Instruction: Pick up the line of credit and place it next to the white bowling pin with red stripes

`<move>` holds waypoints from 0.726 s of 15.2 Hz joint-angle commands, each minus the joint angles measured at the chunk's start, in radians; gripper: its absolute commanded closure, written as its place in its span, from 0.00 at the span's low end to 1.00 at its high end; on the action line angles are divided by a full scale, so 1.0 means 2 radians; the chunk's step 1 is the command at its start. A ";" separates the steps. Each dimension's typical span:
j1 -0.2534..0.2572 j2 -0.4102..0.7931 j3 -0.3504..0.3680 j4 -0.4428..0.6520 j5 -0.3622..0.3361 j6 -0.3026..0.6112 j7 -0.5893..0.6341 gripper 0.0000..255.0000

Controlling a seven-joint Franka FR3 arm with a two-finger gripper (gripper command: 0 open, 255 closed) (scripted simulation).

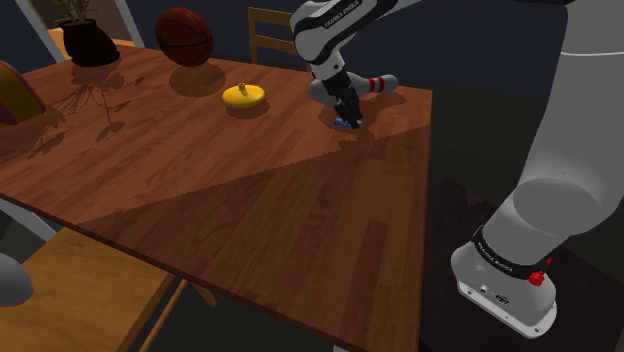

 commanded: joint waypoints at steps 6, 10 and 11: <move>0.000 0.000 0.000 0.000 0.000 0.000 0.000 0.00; 0.008 0.013 0.003 0.064 0.003 -0.051 -0.003 0.00; 0.010 0.018 0.004 0.082 0.004 -0.065 -0.004 0.00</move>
